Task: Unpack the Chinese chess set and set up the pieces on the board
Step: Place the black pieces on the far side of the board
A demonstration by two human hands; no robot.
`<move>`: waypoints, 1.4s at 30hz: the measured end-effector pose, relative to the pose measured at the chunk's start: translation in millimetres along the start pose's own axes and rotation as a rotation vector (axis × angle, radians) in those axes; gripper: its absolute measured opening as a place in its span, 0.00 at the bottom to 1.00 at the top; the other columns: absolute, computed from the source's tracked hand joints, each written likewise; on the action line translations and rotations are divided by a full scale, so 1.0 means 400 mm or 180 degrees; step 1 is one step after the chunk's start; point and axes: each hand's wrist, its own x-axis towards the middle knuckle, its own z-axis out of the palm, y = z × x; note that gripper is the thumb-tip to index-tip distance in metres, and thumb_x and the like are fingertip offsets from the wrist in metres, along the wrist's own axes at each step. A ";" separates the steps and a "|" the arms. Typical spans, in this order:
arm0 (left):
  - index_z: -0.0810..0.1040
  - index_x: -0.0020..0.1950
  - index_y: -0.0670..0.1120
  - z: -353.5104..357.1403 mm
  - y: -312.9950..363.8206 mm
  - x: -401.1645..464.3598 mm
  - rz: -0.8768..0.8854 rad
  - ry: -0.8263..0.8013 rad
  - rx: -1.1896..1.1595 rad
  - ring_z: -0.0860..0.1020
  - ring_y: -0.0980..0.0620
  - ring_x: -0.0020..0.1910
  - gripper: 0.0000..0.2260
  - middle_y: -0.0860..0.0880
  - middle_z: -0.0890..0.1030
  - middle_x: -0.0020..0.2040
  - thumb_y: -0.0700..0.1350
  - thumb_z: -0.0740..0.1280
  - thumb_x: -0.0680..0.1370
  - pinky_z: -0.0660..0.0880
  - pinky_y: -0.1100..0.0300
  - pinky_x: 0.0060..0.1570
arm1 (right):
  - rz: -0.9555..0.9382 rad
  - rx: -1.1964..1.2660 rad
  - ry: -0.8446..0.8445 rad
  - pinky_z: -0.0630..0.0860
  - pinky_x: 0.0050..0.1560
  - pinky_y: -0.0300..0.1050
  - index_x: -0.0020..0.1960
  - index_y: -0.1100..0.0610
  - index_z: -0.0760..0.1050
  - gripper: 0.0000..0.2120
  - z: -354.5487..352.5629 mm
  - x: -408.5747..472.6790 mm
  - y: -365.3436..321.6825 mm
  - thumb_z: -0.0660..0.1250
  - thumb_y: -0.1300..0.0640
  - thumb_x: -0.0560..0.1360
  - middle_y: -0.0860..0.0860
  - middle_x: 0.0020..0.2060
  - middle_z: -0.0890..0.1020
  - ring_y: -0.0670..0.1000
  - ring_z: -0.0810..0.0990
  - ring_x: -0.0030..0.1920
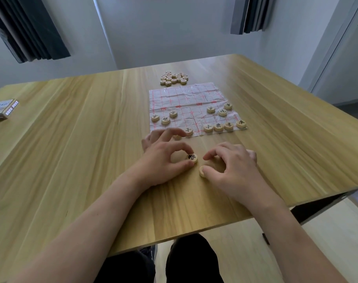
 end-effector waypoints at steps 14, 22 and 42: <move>0.80 0.54 0.60 -0.024 -0.020 0.096 -0.0584 0.0704 0.0414 0.54 0.51 0.72 0.11 0.57 0.65 0.70 0.62 0.68 0.75 0.47 0.42 0.72 | -0.0226 -0.0194 0.0118 0.53 0.57 0.44 0.51 0.41 0.77 0.12 0.020 0.007 -0.002 0.61 0.37 0.75 0.38 0.52 0.73 0.43 0.68 0.57; 0.80 0.56 0.61 0.031 0.009 0.200 -0.0615 0.0476 0.0713 0.52 0.47 0.73 0.13 0.55 0.62 0.72 0.64 0.65 0.76 0.46 0.43 0.70 | -0.0233 -0.0169 0.0211 0.52 0.56 0.42 0.52 0.42 0.77 0.12 0.023 -0.001 -0.002 0.60 0.38 0.76 0.38 0.51 0.72 0.43 0.68 0.57; 0.75 0.64 0.59 0.017 -0.004 0.190 -0.0662 0.0427 0.0957 0.48 0.50 0.74 0.15 0.55 0.60 0.72 0.55 0.61 0.78 0.42 0.41 0.73 | 0.0373 -0.0124 0.0542 0.55 0.54 0.44 0.54 0.42 0.78 0.12 0.007 0.054 0.012 0.66 0.40 0.73 0.40 0.57 0.74 0.49 0.66 0.60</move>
